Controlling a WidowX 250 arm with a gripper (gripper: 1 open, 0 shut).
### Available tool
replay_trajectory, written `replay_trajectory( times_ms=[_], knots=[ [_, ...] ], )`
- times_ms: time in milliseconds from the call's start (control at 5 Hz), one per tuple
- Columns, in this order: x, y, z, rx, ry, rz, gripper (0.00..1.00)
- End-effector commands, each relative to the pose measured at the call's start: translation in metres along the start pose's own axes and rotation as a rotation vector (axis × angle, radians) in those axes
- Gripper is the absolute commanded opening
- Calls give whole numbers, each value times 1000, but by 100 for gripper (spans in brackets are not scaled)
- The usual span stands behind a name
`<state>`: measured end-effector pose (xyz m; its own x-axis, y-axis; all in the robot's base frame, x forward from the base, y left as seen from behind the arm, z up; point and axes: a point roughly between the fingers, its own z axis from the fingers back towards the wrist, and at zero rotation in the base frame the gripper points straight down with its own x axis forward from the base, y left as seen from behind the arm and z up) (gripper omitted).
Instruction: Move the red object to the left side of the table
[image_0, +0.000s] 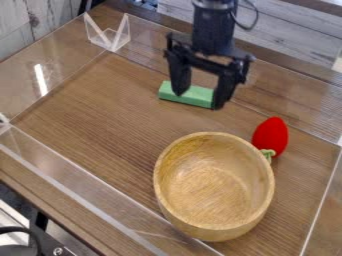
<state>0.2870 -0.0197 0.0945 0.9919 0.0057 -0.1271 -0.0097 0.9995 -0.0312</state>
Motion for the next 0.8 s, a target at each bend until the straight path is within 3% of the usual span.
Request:
replay_trajectory(
  times_ms=[0,400,600],
  knots=[
    [8,-18,6,-10,-55,9,100],
    [16,-58,-1,-35,-95,71,100],
    [21,-83,-6,-54,-114,118,0]
  ],
)
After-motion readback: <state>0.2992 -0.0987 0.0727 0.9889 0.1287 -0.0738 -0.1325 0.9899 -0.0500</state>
